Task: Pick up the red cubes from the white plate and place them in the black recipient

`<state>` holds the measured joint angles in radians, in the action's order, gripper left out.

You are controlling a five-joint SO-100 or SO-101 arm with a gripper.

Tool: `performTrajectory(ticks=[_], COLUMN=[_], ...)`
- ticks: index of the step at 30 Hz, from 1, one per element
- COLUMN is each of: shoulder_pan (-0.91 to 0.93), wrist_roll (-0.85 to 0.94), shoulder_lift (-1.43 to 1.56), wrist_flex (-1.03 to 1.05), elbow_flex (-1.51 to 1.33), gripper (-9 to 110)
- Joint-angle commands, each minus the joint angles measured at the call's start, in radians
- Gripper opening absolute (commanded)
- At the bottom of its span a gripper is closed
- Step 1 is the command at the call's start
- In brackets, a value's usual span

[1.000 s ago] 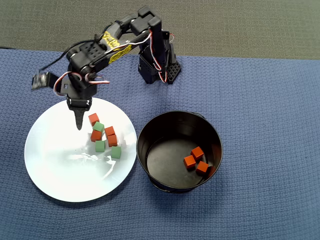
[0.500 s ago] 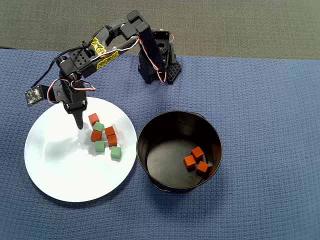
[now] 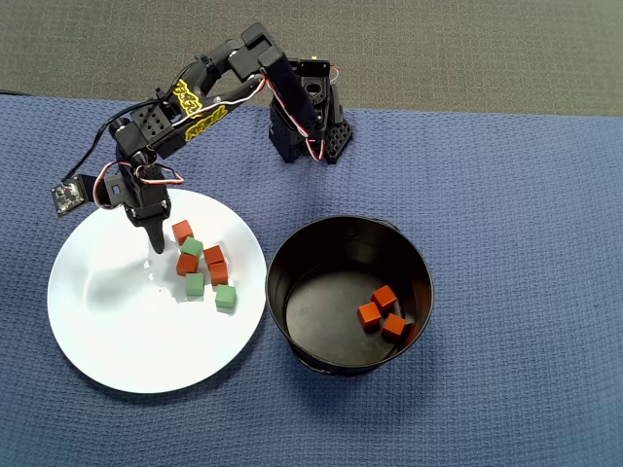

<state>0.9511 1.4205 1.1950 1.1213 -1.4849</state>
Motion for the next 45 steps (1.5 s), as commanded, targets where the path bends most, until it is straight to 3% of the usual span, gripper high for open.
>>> performTrajectory(ticks=[1,20,38,45], shoulder_pan=[-0.035,-0.135,-0.104,-0.109], wrist_roll=[0.015,-0.12,-0.081,-0.086], shoulder_lift=[0.008,0.109,0.178,0.193], wrist_flex=[-0.04,-0.038,-0.002,0.005], elbow_flex=[-0.015,-0.112,-0.17,-0.189], gripper=[22,18,18,12])
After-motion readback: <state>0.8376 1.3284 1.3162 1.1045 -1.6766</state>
